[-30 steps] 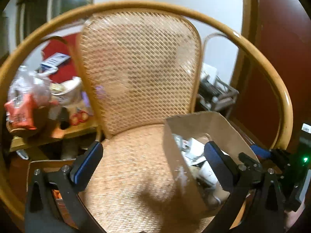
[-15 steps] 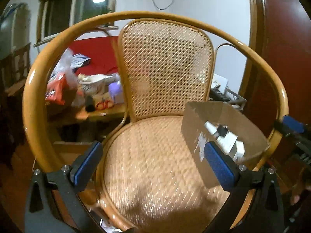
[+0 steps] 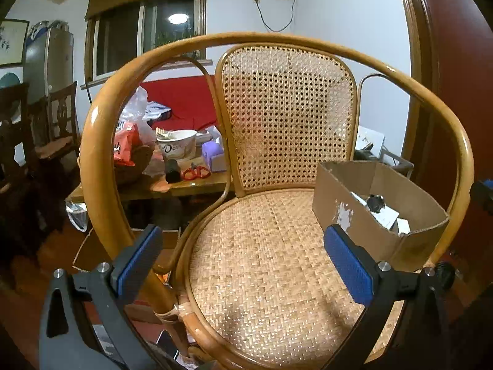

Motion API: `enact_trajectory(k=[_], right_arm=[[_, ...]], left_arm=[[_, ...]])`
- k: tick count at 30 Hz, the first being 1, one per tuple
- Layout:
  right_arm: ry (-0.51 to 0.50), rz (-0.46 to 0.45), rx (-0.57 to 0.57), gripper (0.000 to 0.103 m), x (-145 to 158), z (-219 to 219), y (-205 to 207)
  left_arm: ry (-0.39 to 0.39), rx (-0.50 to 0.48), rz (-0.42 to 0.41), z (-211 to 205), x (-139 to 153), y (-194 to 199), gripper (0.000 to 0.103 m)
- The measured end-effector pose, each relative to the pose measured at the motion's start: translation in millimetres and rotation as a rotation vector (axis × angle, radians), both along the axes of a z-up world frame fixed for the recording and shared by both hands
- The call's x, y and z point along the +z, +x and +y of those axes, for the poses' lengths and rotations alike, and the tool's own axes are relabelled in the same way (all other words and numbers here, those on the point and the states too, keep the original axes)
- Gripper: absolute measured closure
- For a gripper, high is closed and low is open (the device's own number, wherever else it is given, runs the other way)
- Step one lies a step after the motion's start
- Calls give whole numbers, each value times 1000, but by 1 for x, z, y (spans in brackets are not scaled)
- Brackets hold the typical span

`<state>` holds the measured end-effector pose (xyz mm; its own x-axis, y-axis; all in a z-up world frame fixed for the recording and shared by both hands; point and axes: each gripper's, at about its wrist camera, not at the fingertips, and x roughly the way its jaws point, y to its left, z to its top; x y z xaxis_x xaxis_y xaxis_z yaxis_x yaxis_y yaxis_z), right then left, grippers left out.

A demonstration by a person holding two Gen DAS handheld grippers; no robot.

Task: Organize rigid objects

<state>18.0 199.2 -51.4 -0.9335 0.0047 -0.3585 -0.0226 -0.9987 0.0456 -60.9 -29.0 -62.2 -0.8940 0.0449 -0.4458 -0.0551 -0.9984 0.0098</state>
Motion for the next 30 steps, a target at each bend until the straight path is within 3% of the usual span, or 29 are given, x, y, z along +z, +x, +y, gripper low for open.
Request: enact_trajectory(k=[5, 30], right_arm=[[-5, -6, -8, 32, -2, 2, 3], [26, -12, -8, 32, -4, -1, -1]], left_arm=[[-33, 1, -16, 4, -4, -3, 0], [-23, -52, 3, 14, -2, 5, 0]])
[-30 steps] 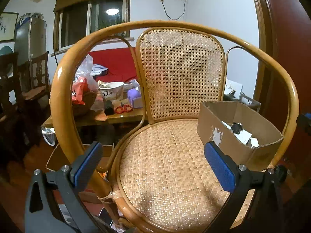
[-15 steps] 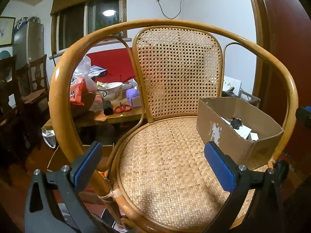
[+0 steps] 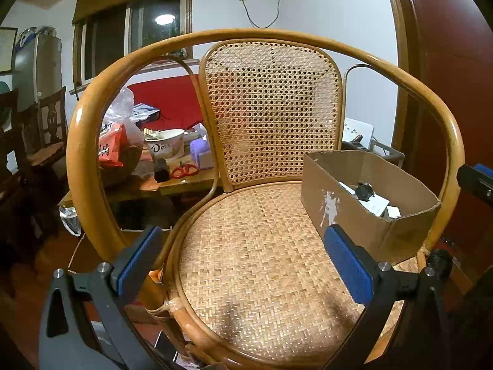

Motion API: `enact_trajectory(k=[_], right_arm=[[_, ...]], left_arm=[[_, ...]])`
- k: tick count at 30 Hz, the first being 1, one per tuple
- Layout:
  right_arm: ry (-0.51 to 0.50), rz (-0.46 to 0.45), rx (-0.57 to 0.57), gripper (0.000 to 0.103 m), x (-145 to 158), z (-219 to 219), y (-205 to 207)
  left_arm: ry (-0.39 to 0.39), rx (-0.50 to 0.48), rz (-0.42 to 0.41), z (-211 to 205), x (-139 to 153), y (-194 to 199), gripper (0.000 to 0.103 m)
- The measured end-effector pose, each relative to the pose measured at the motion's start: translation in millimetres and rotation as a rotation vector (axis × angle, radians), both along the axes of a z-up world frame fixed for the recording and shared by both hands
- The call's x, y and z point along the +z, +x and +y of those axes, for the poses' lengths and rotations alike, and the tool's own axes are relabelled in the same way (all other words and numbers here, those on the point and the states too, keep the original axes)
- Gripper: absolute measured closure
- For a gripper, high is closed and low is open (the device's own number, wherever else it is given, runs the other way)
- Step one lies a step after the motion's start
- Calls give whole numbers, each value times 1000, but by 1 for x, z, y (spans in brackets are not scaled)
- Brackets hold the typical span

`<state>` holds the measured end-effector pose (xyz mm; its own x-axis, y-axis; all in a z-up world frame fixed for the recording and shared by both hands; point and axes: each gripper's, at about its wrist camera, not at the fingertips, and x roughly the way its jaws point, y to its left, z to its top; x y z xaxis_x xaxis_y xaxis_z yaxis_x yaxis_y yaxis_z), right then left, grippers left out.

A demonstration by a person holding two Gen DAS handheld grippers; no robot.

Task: Organize rigid objects

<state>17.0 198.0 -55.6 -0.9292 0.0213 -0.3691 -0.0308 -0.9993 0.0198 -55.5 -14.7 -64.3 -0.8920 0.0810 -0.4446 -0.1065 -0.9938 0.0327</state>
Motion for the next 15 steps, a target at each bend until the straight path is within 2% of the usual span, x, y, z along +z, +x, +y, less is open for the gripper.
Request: enact_trajectory(k=[15], right_arm=[[12, -7, -28, 31, 0, 2, -1]], left_arm=[[-3, -31, -3, 11, -2, 4, 0]])
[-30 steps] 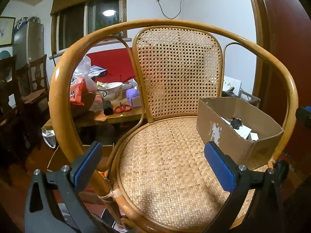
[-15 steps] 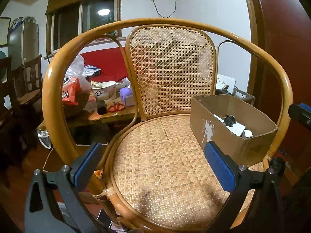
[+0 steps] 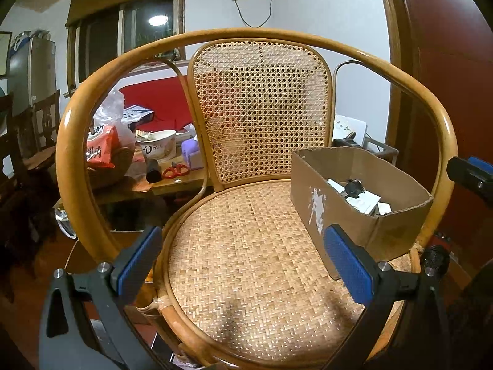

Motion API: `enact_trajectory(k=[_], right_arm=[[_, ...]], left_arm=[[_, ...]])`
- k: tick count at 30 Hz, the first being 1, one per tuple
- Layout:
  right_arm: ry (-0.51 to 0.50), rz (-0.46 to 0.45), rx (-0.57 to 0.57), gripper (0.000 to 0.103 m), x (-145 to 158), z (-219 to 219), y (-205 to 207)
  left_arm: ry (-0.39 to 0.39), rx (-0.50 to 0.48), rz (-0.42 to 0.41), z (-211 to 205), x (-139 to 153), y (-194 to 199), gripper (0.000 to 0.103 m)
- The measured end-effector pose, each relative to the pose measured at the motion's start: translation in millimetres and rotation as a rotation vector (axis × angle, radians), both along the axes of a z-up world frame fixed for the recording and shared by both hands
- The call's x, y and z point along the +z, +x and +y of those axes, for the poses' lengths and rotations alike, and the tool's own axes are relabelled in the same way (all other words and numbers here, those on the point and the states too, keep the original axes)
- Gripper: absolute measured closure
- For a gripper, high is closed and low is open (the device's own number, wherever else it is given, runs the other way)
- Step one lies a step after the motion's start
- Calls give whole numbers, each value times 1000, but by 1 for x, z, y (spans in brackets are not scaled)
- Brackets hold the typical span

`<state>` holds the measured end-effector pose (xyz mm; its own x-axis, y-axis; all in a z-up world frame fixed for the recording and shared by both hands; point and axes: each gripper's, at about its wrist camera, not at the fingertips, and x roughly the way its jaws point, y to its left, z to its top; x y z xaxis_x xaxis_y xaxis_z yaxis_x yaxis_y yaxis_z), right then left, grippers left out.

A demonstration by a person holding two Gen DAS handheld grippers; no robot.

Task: Organize rigid objects

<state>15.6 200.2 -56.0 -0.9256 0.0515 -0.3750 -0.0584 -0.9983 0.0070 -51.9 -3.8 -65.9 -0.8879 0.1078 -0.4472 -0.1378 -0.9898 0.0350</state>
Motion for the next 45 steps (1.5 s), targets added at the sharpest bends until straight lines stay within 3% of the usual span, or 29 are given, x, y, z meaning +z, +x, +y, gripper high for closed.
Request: enact_trajectory(k=[18, 29, 45], right_arm=[[-1, -13, -6, 31, 1, 5, -1], [-62, -27, 104, 31, -1, 1, 0], [-44, -37, 102, 31, -2, -5, -2]], left_arm=[[1, -13, -4, 5, 0, 2, 0], [-2, -14, -7, 6, -1, 1, 0], [7, 11, -12, 7, -2, 1, 0]])
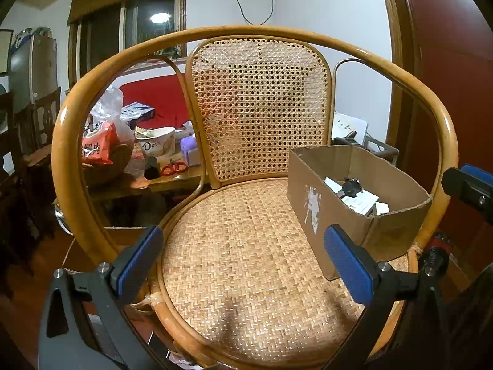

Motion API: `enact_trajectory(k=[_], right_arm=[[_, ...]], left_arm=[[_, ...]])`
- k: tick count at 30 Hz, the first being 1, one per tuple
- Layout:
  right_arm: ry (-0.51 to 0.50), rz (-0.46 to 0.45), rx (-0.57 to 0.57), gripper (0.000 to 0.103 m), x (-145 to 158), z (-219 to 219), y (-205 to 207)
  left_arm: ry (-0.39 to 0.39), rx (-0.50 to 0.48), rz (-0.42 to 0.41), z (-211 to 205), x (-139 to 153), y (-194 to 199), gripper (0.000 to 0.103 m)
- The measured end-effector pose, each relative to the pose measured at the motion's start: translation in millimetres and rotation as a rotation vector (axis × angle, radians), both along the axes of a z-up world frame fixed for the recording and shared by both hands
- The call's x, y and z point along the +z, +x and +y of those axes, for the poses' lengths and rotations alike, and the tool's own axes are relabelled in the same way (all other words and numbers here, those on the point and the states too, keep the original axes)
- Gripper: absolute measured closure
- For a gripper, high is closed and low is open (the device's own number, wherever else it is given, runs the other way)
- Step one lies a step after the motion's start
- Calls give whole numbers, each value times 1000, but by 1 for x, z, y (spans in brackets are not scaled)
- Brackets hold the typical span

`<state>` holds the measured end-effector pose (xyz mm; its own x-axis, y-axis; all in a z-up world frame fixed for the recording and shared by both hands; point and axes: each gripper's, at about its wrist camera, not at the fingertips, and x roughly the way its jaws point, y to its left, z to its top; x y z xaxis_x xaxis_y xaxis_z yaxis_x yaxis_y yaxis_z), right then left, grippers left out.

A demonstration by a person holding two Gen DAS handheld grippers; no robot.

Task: Organize rigid objects

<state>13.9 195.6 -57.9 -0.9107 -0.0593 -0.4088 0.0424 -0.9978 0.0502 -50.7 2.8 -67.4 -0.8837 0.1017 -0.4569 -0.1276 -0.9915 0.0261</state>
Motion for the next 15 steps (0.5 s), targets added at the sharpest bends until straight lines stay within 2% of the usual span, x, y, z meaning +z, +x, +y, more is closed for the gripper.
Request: enact_trajectory(k=[15], right_arm=[[14, -14, 0, 31, -3, 0, -2]], left_arm=[[14, 26, 10, -7, 2, 0, 0]])
